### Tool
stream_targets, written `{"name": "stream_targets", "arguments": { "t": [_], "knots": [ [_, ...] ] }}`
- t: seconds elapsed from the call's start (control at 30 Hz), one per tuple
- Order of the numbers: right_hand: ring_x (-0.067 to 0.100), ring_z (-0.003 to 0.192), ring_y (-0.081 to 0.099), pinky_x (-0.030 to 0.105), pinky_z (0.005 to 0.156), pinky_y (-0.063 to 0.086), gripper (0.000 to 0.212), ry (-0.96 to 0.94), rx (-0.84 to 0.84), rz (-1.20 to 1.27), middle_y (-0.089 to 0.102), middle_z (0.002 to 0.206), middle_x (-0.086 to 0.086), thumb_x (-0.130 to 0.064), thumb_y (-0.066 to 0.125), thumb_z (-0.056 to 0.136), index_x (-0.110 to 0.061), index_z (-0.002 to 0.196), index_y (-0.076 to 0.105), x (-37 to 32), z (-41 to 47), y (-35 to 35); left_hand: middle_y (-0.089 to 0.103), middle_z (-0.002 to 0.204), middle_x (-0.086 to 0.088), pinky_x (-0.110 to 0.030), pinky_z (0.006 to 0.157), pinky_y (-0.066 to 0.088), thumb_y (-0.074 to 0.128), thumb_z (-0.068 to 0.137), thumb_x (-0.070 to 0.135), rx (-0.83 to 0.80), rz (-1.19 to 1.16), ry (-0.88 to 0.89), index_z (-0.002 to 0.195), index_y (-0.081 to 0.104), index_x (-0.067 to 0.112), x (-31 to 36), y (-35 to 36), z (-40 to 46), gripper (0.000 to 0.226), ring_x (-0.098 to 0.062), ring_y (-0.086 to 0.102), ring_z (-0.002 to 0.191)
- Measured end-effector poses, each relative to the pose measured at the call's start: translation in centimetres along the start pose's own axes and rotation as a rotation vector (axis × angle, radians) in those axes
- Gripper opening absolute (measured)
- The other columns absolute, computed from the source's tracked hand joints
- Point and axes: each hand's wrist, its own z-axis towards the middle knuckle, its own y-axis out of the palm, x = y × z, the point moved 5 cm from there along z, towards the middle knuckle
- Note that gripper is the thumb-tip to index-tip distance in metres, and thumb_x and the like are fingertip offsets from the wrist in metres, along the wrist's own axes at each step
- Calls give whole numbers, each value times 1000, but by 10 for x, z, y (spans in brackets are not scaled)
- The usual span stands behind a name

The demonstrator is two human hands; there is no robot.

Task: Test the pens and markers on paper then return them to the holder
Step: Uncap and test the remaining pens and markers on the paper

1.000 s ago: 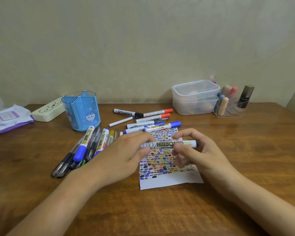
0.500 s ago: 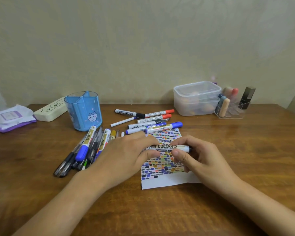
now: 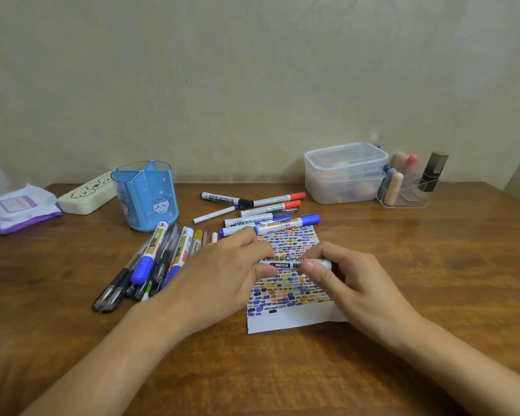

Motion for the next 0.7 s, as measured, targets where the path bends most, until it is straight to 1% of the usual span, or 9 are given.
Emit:
{"name": "stream_targets", "arguments": {
  "t": [0.1, 0.23, 0.33, 0.4, 0.47, 0.53, 0.57, 0.6, 0.7],
  "knots": [
    [24, 80, 68, 54, 68, 52, 41, 7, -25, -39, 72, 87, 4, -75, 37, 92, -41, 94, 61, 0, -1, 0, 44, 101, 13, -27, 74, 47, 44, 100, 41, 2, 2, -1, 109, 58, 29, 0, -1, 0, 20, -7, 50, 90],
    [24, 76, 67, 53, 67, 51, 45, 4, -9, -48, 71, 82, 5, -76, 34, 92, -39, 88, 59, 0, -1, -1, 45, 103, 14, -28, 78, 48, 27, 91, 55, -29, -20, -7, 110, 61, 28, 0, -1, 3, 47, -5, 49, 93],
    [26, 81, 68, 56, 69, 52, 46, 18, -9, -15, 72, 87, 6, -77, 39, 90, -36, 92, 62, 2, 0, 0, 41, 104, 14, -32, 79, 49, 29, 86, 60, -8, -66, -19, 114, 65, 31, -3, -5, 3, 55, -4, 49, 94],
    [26, 78, 67, 56, 68, 51, 45, 11, 0, -8, 71, 85, 7, -76, 42, 90, -36, 93, 62, 3, 1, 0, 39, 104, 14, -32, 78, 48, 34, 88, 61, 22, -56, 2, 120, 66, 35, -4, -8, 2, 52, -5, 49, 93],
    [25, 73, 65, 54, 66, 51, 41, -4, 7, -13, 70, 81, 5, -75, 45, 90, -38, 94, 63, 3, 1, -1, 39, 101, 15, -32, 78, 47, 45, 91, 58, 27, 11, 49, 126, 65, 37, -2, -11, 1, 45, -8, 47, 93],
    [15, 66, 61, 44, 62, 52, 34, -11, 25, -14, 67, 74, -3, -70, 51, 91, -39, 101, 63, 1, 2, -3, 40, 98, 18, -29, 79, 45, 52, 93, 54, -15, 45, 68, 129, 63, 38, -3, -11, 1, 41, -6, 46, 94],
    [10, 61, 56, 37, 58, 48, 30, -9, 39, -13, 63, 69, -4, -66, 53, 91, -41, 106, 61, 1, 2, -4, 41, 97, 19, -26, 79, 45, 54, 93, 53, -45, 38, 53, 129, 63, 37, -6, -12, 0, 40, -4, 46, 94],
    [8, 59, 53, 34, 58, 46, 29, -2, 47, -8, 60, 67, -3, -62, 55, 90, -43, 112, 58, 0, 2, -6, 43, 96, 20, -24, 78, 44, 55, 93, 52, -62, 28, 34, 127, 64, 36, -11, -14, 0, 39, -2, 47, 93],
    [11, 61, 58, 39, 63, 52, 34, 34, 24, 3, 64, 70, 2, -56, 56, 90, -48, 123, 52, -1, 2, -7, 50, 87, 15, -24, 68, 43, 58, 92, 48, 5, -1, -65, 118, 67, 37, -31, -30, 0, 30, -2, 49, 83]
  ]
}}
